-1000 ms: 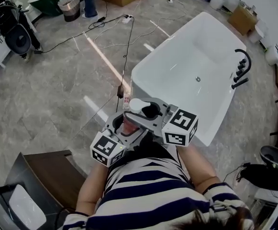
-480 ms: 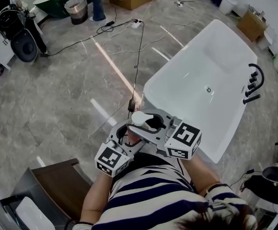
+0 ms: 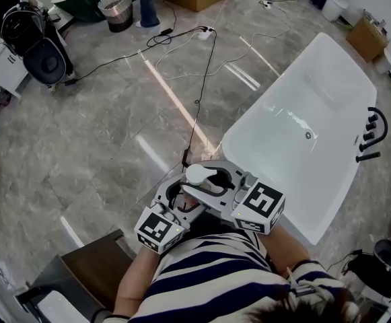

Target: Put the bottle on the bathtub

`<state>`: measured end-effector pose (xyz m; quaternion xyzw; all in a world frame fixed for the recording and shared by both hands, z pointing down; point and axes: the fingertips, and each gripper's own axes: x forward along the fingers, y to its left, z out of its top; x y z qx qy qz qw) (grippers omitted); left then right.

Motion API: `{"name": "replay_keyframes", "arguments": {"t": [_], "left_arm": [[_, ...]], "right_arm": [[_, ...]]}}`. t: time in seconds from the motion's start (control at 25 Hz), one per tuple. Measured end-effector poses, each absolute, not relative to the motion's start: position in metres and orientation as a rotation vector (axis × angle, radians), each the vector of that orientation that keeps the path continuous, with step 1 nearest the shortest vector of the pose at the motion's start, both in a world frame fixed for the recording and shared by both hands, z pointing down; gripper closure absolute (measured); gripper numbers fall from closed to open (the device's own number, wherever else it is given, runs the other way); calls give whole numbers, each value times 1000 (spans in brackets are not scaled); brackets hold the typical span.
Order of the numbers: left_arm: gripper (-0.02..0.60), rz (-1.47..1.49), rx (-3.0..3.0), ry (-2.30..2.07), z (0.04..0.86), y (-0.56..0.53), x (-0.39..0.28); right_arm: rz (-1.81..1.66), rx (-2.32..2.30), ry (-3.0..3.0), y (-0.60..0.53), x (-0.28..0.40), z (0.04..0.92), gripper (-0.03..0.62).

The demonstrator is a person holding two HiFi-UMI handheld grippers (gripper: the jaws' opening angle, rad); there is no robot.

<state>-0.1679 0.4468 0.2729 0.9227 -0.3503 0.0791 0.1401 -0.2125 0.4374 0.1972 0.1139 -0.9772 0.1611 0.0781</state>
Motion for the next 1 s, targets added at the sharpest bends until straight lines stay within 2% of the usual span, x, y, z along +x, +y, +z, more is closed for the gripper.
{"name": "replay_keyframes", "arguments": {"t": [0.64, 1.0], "left_arm": [[245, 231, 2716, -816, 267, 379, -199], [245, 254, 2800, -584, 261, 326, -260]], "right_arm": [[491, 591, -2881, 363, -245, 193, 431], [529, 881, -2842, 303, -300, 188, 432]]}}
